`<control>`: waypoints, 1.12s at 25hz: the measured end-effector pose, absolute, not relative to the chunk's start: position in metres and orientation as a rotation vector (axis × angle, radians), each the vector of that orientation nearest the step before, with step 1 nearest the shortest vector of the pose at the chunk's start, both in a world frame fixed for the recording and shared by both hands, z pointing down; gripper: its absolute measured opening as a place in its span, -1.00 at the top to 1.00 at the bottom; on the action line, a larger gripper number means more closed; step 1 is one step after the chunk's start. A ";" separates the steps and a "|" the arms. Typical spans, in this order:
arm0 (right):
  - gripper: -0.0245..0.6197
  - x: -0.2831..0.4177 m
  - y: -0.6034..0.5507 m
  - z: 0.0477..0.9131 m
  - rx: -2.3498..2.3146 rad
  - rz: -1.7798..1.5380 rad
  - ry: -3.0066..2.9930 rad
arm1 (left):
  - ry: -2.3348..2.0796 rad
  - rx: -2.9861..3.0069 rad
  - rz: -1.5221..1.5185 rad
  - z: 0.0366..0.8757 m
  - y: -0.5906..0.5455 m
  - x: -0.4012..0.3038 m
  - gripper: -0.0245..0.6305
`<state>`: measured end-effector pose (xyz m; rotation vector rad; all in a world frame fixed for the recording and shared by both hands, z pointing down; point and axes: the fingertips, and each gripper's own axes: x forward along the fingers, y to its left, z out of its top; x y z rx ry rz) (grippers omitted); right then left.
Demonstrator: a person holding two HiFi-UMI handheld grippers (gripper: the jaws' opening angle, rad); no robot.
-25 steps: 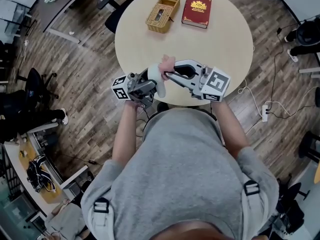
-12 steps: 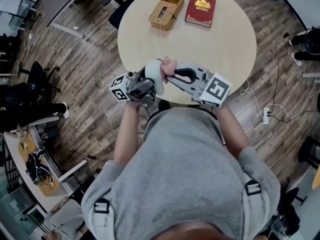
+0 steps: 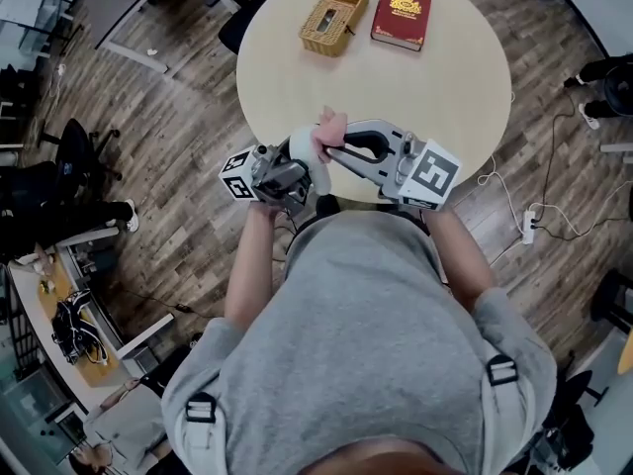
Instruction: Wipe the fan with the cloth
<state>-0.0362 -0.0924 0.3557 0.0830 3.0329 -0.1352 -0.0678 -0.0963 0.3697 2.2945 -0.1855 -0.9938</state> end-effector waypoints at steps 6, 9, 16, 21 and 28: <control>0.80 -0.051 -0.091 0.378 0.002 -0.172 3.081 | -0.190 2.282 -1.058 0.367 -0.093 -0.089 -0.21; 0.80 -0.058 -0.083 0.391 0.008 -0.186 3.119 | -0.200 2.265 -1.100 0.368 -0.096 -0.100 -0.21; 0.80 -0.081 -0.057 0.411 -0.006 -0.187 3.173 | -0.173 2.212 -1.186 0.370 -0.092 -0.125 -0.21; 0.80 -0.102 -0.035 0.431 0.030 -0.160 3.247 | -0.148 2.169 -1.286 0.374 -0.090 -0.154 -0.21; 0.80 -0.143 -0.005 0.431 0.083 -0.217 3.266 | -0.253 2.164 -1.297 0.380 -0.096 -0.190 -0.21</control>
